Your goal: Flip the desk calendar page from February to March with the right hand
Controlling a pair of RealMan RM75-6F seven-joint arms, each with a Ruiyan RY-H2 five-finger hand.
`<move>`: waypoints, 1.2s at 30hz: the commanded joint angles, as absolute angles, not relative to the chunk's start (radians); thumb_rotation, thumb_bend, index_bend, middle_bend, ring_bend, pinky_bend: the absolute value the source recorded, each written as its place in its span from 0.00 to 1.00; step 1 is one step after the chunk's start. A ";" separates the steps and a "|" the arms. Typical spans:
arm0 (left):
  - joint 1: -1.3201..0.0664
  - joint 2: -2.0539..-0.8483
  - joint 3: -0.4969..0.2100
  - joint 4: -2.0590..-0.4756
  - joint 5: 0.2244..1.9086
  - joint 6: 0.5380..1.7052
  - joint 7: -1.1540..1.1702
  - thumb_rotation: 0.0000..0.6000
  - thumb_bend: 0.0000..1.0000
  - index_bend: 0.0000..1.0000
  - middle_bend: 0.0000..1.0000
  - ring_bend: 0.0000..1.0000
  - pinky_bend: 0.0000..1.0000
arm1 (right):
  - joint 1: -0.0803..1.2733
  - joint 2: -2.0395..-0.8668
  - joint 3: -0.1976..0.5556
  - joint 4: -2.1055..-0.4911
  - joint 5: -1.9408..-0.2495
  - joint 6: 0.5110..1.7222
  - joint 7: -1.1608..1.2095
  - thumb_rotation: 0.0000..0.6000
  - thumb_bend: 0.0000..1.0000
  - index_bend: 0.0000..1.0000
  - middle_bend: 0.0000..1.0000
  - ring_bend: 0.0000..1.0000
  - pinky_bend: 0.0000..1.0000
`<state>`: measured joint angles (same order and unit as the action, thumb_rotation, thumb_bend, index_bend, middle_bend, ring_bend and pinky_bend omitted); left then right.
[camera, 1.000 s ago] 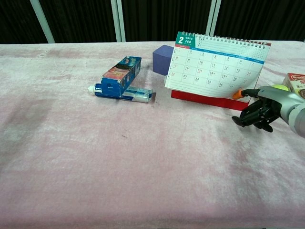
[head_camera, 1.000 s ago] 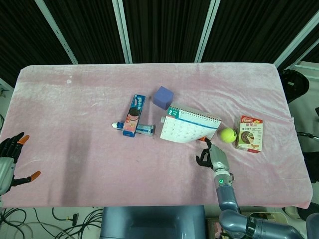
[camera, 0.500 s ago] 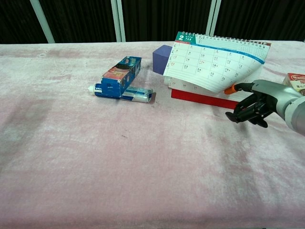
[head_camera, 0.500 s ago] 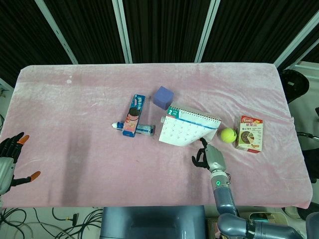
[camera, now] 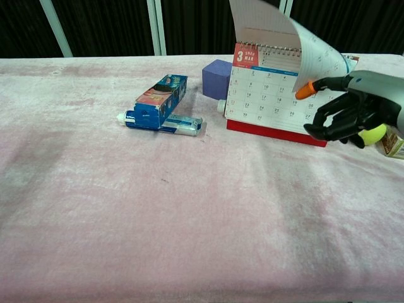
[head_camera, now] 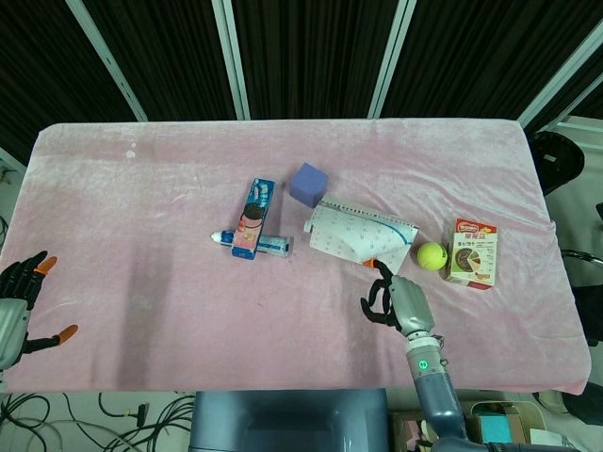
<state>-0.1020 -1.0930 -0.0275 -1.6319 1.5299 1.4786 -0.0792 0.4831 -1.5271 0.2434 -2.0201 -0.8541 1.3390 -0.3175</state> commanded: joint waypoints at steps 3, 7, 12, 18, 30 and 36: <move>-0.102 -1.093 -0.027 -1.631 1.528 1.478 -0.076 1.00 0.00 0.00 0.00 0.00 0.00 | 0.492 -1.478 0.280 -2.044 -0.910 1.353 -0.325 1.00 0.37 0.22 0.28 0.30 0.52; -0.102 -1.094 -0.028 -1.632 1.525 1.476 -0.072 1.00 0.00 0.00 0.00 0.00 0.00 | 0.523 -1.442 0.321 -2.025 -0.917 1.336 -0.358 1.00 0.37 0.21 0.27 0.26 0.47; -0.103 -1.096 -0.028 -1.632 1.522 1.474 -0.067 1.00 0.00 0.00 0.00 0.00 0.00 | 0.577 -1.402 0.386 -1.980 -0.892 1.311 -0.418 1.00 0.35 0.14 0.18 0.17 0.35; -0.104 -1.097 -0.028 -1.634 1.520 1.470 -0.065 1.00 0.00 0.00 0.00 0.00 0.00 | 0.640 -1.351 0.416 -1.918 -0.814 1.253 -0.520 1.00 0.21 0.00 0.03 0.02 0.22; -0.105 -1.094 -0.029 -1.638 1.511 1.462 -0.065 1.00 0.00 0.00 0.00 0.00 0.00 | 0.736 -1.285 0.409 -1.839 -0.564 1.165 -0.683 1.00 0.10 0.00 0.25 0.08 0.18; -0.105 -1.092 -0.028 -1.640 1.514 1.464 -0.064 1.00 0.00 0.00 0.00 0.00 0.00 | 0.746 -1.278 0.378 -1.821 -0.508 1.163 -0.702 1.00 0.10 0.00 0.39 0.21 0.18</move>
